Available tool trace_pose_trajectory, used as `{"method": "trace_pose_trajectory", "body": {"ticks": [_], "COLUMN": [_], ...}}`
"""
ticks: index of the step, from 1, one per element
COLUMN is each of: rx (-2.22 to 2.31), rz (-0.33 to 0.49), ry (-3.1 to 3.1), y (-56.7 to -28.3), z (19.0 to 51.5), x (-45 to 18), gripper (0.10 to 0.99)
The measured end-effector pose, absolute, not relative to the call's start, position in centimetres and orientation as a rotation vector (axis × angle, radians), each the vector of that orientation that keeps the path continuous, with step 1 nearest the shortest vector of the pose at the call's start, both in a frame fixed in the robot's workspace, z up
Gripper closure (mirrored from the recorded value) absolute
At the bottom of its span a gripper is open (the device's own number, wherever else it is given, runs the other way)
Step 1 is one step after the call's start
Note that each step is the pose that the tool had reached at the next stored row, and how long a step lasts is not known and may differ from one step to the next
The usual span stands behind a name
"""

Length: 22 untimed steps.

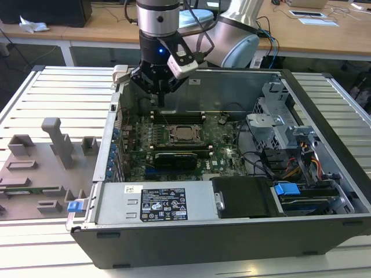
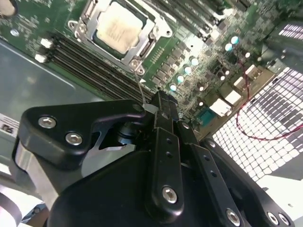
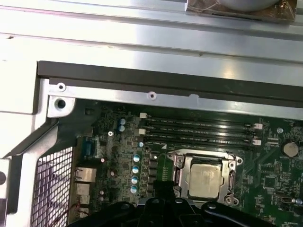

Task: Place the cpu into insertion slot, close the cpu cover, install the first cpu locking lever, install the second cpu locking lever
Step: 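Install the first cpu locking lever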

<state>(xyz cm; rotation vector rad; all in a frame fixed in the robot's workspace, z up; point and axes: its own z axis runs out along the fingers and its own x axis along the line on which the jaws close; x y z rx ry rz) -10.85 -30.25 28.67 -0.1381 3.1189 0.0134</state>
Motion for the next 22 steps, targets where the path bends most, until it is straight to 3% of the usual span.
{"method": "trace_pose_trajectory", "body": {"ticks": [22], "rx": [-0.138], "rz": [0.013], "ry": [3.119], "y": [-28.3], "z": [26.1], "x": [-10.9], "gripper": [0.98]}}
